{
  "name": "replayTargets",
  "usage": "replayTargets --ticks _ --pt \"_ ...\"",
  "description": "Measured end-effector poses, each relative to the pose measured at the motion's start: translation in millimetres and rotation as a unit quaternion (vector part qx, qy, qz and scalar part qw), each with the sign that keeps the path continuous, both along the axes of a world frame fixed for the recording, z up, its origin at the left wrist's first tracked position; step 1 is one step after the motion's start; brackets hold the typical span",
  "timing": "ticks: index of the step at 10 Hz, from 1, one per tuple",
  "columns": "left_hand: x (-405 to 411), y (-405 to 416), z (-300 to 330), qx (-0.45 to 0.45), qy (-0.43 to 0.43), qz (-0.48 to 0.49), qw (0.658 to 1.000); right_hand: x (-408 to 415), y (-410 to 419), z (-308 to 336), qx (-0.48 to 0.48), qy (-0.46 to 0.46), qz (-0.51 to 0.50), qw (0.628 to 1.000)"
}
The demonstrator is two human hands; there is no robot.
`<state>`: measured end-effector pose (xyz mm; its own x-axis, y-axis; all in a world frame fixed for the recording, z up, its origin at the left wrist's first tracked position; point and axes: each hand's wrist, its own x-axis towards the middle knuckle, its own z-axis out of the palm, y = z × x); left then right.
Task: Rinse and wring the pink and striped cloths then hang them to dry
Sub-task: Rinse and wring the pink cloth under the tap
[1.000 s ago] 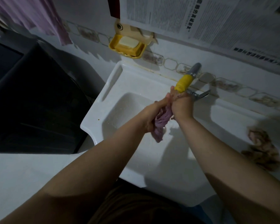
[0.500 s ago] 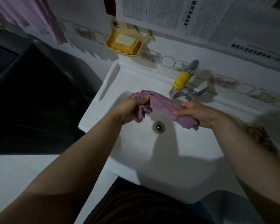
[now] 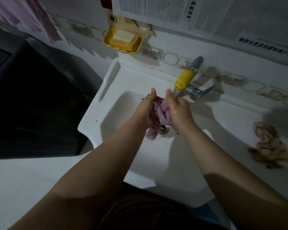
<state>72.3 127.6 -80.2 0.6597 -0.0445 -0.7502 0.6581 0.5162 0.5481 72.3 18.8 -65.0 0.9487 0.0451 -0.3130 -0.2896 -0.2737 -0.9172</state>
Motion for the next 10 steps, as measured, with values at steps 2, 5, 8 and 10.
replayTargets --ticks 2,5,8,10 --pt "-1.2 -37.1 9.2 0.08 0.039 0.018 0.996 30.7 12.5 -3.7 -0.176 0.003 -0.056 0.983" --pt "-6.7 -32.3 6.2 0.045 0.005 0.015 0.999 22.5 14.8 -7.9 -0.171 0.002 -0.025 0.985" --pt "-10.8 -16.7 12.8 0.066 0.018 -0.024 0.997 12.0 27.2 -5.4 -0.201 -0.059 0.005 0.978" --pt "-20.5 -8.4 4.4 -0.001 -0.032 -0.09 0.995 50.6 -13.0 -16.8 -0.196 0.082 0.036 0.976"
